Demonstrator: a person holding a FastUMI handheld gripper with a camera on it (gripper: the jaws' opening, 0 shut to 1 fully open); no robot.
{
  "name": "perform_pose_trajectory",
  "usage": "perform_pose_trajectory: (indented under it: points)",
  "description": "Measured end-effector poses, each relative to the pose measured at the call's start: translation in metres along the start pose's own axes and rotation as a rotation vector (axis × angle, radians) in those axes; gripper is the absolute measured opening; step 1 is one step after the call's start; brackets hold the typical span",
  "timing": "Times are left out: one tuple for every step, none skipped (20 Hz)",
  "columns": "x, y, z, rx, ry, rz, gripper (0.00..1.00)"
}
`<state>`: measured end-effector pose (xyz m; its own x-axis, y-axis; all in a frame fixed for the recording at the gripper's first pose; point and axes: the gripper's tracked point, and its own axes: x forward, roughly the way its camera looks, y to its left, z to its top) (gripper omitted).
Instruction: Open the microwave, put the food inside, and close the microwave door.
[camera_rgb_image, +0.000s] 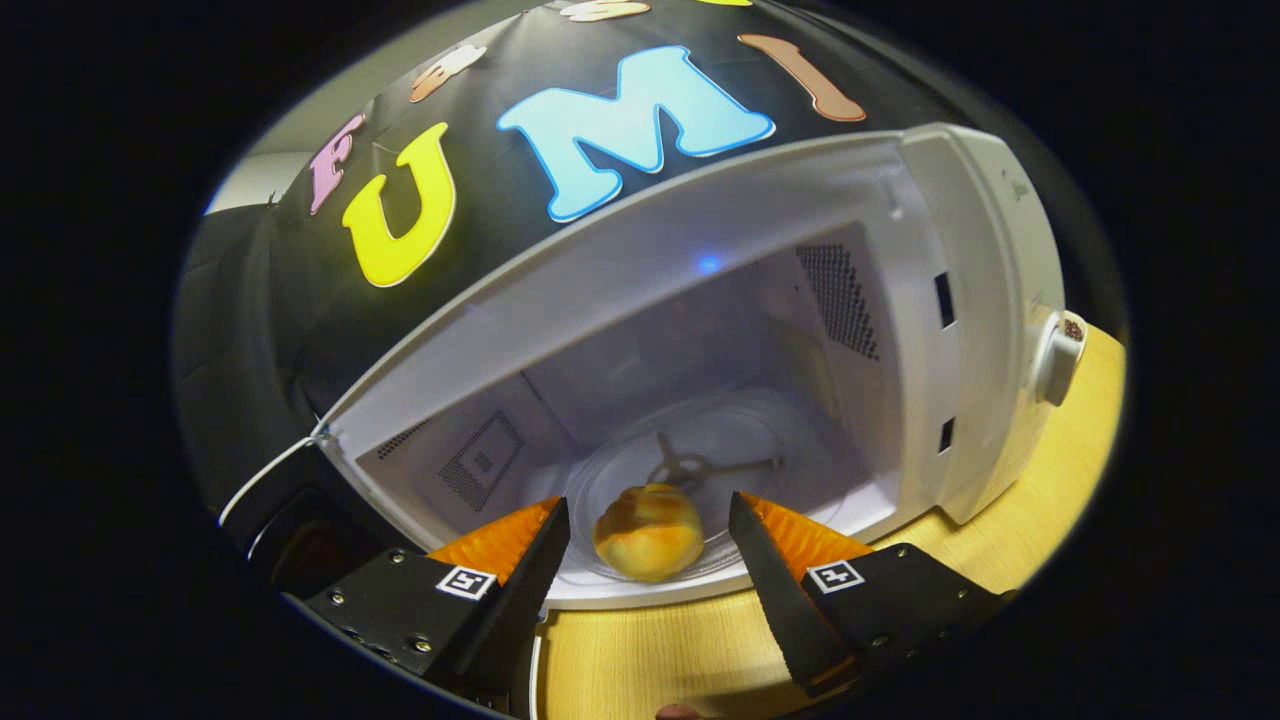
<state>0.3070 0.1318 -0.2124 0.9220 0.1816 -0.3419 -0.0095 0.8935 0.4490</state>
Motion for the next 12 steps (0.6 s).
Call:
perform_pose_trajectory:
  points:
    - [-0.012,0.002,0.003,-0.01,-0.007,0.003,0.97]
    - [-0.025,0.004,0.008,-0.021,-0.015,0.005,0.97]
    - [-0.04,0.008,0.012,-0.034,-0.03,0.015,0.97]
    - [-0.055,0.01,0.017,-0.05,-0.043,0.016,0.97]
    - [-0.069,0.012,0.021,-0.065,-0.054,0.016,0.97]
    - [-0.085,0.015,0.024,-0.075,-0.06,0.021,0.97]
    - [-0.1,0.019,0.026,-0.084,-0.067,0.032,0.97]
    - [-0.115,0.024,0.029,-0.097,-0.075,0.041,0.97]
    - [-0.131,0.028,0.032,-0.114,-0.087,0.047,0.97]
    - [-0.147,0.032,0.036,-0.13,-0.103,0.055,0.97]
    - [-0.163,0.039,0.039,-0.144,-0.118,0.063,0.97]
    - [-0.178,0.045,0.041,-0.154,-0.13,0.076,0.97]
